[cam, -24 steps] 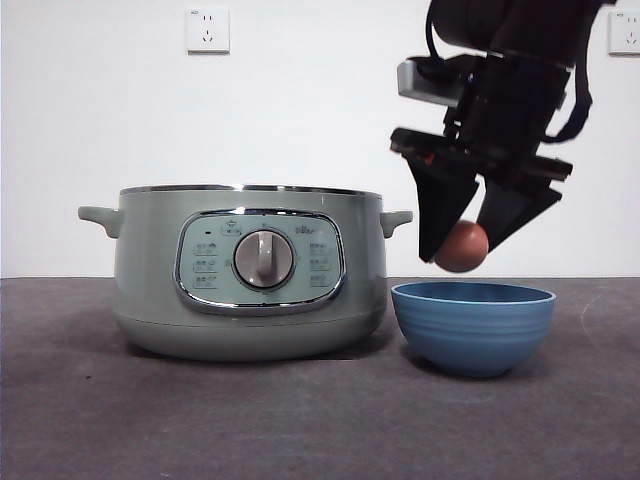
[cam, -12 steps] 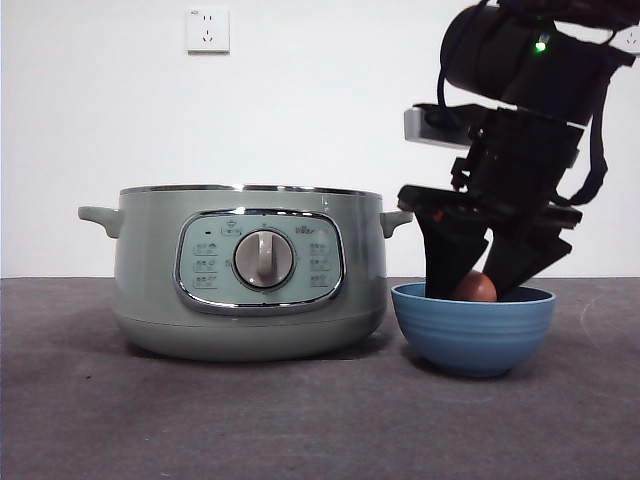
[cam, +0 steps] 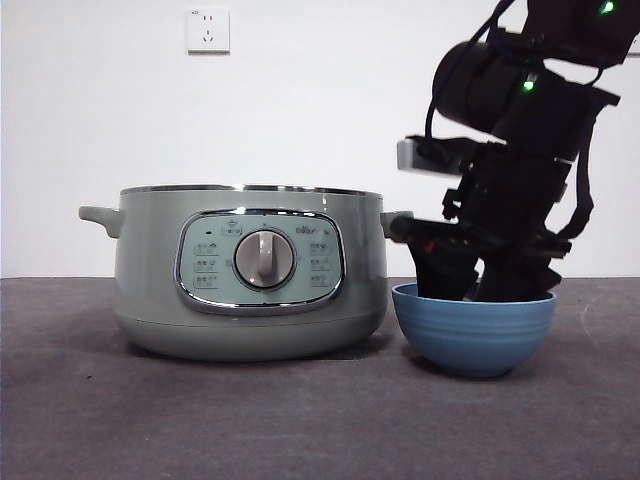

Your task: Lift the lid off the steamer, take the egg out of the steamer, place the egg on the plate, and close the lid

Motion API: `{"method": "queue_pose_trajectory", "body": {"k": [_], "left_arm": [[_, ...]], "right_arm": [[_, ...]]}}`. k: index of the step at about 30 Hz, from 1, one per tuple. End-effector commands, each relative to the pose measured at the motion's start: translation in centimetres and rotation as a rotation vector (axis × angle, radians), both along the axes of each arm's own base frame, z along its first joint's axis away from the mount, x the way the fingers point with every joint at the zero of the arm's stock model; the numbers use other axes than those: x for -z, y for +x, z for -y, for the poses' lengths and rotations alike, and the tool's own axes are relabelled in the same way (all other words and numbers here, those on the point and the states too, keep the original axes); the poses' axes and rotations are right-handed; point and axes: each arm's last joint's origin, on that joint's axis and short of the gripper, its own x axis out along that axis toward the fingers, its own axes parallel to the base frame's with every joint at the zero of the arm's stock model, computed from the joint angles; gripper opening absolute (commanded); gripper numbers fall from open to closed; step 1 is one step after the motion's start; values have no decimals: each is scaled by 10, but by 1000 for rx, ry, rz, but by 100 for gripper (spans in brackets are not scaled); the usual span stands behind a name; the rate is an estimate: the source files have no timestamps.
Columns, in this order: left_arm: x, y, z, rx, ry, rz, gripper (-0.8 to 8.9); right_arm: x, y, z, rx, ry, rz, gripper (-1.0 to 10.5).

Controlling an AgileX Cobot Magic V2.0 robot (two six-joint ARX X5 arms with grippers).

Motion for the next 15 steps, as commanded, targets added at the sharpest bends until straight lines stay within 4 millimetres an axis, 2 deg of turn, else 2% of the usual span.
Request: {"method": "queue_pose_trajectory", "body": {"k": [1, 6, 9, 11, 13, 15], "left_arm": [[-8, -4, -2, -4, -38, 71, -8], [-8, -4, -2, -4, -38, 71, -8], [-8, -4, -2, -3, -39, 71, -8], [-8, -4, -2, -4, -38, 71, -8], [-8, -4, -2, -4, -39, 72, -8], [-8, -4, -2, -4, -39, 72, -8]], "right_arm": [[8, 0, 0, -2, -9, -18, -13], [14, 0, -1, -1, -20, -39, -12], [15, 0, -1, -3, -20, -39, 25], [15, 0, -2, -7, -20, -39, 130], [14, -1, -2, -9, -20, -38, 313], [13, -1, -2, -9, -19, -35, 432]]}}
